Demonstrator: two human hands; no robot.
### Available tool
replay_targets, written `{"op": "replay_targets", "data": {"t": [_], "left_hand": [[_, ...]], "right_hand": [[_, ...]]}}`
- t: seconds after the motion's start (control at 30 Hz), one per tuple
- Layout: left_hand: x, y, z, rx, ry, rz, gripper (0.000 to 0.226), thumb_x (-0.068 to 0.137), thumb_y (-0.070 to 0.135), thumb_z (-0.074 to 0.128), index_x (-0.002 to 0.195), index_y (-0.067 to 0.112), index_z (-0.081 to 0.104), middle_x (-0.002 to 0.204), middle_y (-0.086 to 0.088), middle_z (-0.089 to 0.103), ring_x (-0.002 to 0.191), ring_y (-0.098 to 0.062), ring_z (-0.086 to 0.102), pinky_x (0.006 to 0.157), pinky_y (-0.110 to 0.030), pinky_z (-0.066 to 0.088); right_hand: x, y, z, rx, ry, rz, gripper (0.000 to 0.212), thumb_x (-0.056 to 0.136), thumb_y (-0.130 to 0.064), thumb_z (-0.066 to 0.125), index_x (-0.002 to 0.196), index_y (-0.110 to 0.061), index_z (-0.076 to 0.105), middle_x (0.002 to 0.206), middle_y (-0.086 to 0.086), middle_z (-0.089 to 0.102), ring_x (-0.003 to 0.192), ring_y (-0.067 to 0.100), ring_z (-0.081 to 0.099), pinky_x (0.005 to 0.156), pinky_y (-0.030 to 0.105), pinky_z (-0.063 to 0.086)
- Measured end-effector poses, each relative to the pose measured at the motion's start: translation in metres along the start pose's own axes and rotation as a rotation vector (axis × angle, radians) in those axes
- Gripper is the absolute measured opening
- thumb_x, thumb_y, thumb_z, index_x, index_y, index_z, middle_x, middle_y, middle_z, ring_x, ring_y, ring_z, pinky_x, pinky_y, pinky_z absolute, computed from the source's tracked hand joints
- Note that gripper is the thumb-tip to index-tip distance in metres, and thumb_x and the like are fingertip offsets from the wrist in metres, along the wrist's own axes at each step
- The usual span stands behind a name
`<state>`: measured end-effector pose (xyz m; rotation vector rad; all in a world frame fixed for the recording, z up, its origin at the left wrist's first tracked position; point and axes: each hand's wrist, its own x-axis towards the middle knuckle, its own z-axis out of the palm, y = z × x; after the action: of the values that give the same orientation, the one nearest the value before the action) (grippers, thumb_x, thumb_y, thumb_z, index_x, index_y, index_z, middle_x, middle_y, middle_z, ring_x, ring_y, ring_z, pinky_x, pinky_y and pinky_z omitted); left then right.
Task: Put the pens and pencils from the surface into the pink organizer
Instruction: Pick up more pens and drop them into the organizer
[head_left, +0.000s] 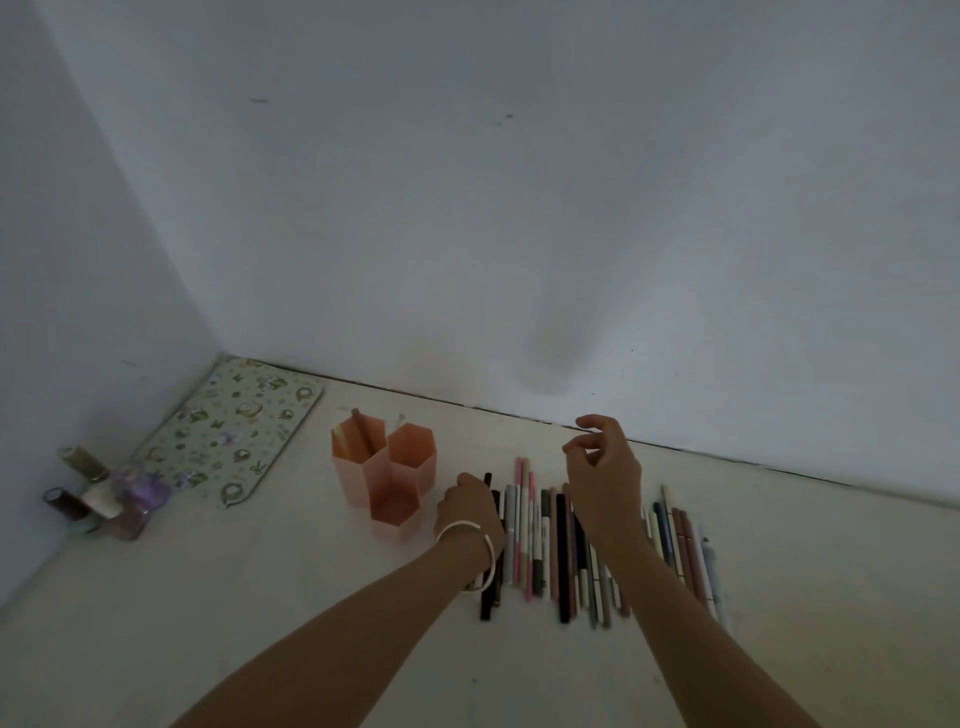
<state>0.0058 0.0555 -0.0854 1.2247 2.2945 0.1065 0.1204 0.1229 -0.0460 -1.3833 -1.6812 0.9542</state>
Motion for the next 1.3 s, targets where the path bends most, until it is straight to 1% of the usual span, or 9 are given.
{"op": "replay_targets", "data": {"t": [0.13,0.33,0.43,0.63,0.83,0.93,1.03,1.2,1.3], "left_hand": [[-0.002,-0.003,-0.024,0.055,0.144,0.11,0.03,0.091,0.004,0.045,0.121,0.003,0.046,0.126,-0.015,0.048,0.111,-0.028,0.054,0.085,-0.03,0.043],[-0.005,-0.012,-0.011,0.292,0.005,0.05,0.034,0.095,0.006,0.039,0.128,0.005,0.048,0.131,-0.013,0.052,0.121,-0.028,0.05,0.1,-0.038,0.044],[-0.001,-0.014,-0.003,0.32,-0.013,0.035,0.036,0.098,0.006,0.033,0.131,0.001,0.045,0.133,-0.015,0.049,0.123,-0.03,0.049,0.099,-0.041,0.046],[0.0,-0.011,-0.011,0.292,-0.024,0.11,0.031,0.097,0.005,0.041,0.127,0.004,0.051,0.129,-0.011,0.056,0.119,-0.027,0.056,0.095,-0.035,0.047],[-0.018,-0.005,-0.113,-0.393,-0.066,0.165,0.018,0.091,0.016,0.06,0.098,-0.001,0.06,0.089,-0.012,0.067,0.081,-0.024,0.068,0.071,-0.033,0.058],[-0.034,-0.016,-0.172,-0.899,-0.192,0.139,0.015,0.091,0.009,0.059,0.087,-0.005,0.06,0.081,-0.012,0.065,0.068,-0.017,0.068,0.059,-0.028,0.06],[-0.048,-0.037,-0.2,-1.003,-0.134,0.132,0.01,0.091,0.009,0.059,0.087,0.0,0.062,0.081,-0.009,0.067,0.061,-0.009,0.068,0.054,-0.022,0.056],[-0.05,-0.075,-0.204,-1.082,0.051,0.062,0.014,0.087,0.002,0.062,0.099,0.008,0.061,0.087,-0.009,0.068,0.072,-0.014,0.068,0.052,-0.023,0.056],[-0.051,-0.093,-0.199,-1.085,0.167,0.029,0.012,0.087,-0.001,0.06,0.085,0.01,0.063,0.086,-0.01,0.065,0.076,-0.017,0.065,0.062,-0.028,0.06]], "right_hand": [[0.003,-0.006,0.01,0.0,-0.03,0.044,0.024,0.09,-0.004,0.05,0.108,-0.018,0.057,0.082,-0.005,0.063,0.039,0.003,0.045,0.038,0.015,0.039],[0.004,-0.018,0.026,0.035,-0.086,0.129,0.023,0.09,-0.004,0.051,0.107,-0.019,0.057,0.089,0.003,0.063,0.048,0.003,0.056,0.043,0.018,0.044],[0.009,-0.013,0.023,0.006,-0.062,0.144,0.023,0.09,-0.006,0.053,0.107,-0.021,0.058,0.091,0.003,0.066,0.063,0.019,0.061,0.05,0.024,0.046],[0.006,0.009,0.017,-0.04,-0.037,0.176,0.022,0.09,-0.005,0.053,0.107,-0.018,0.058,0.088,0.004,0.067,0.056,0.015,0.057,0.045,0.02,0.043],[0.002,0.003,0.044,-0.207,-0.22,0.2,0.02,0.089,-0.006,0.054,0.106,-0.012,0.061,0.084,-0.002,0.065,0.055,0.008,0.055,0.043,0.015,0.041],[-0.01,0.005,0.07,-0.479,-0.441,0.155,0.009,0.089,-0.015,0.056,0.094,-0.01,0.062,0.102,0.008,0.069,0.091,0.019,0.065,0.074,0.024,0.053],[-0.024,0.015,0.085,-0.7,-0.548,0.058,0.021,0.094,-0.032,0.057,0.097,-0.01,0.058,0.122,0.013,0.062,0.137,0.028,0.039,0.111,0.037,0.036],[-0.037,0.02,0.094,-0.835,-0.471,-0.014,0.02,0.096,-0.029,0.052,0.107,-0.014,0.058,0.117,0.004,0.062,0.123,0.022,0.053,0.101,0.031,0.042],[-0.04,0.01,0.096,-0.77,-0.454,0.035,0.009,0.093,-0.021,0.049,0.091,-0.015,0.054,0.104,0.005,0.062,0.121,0.021,0.053,0.1,0.03,0.04]]}}
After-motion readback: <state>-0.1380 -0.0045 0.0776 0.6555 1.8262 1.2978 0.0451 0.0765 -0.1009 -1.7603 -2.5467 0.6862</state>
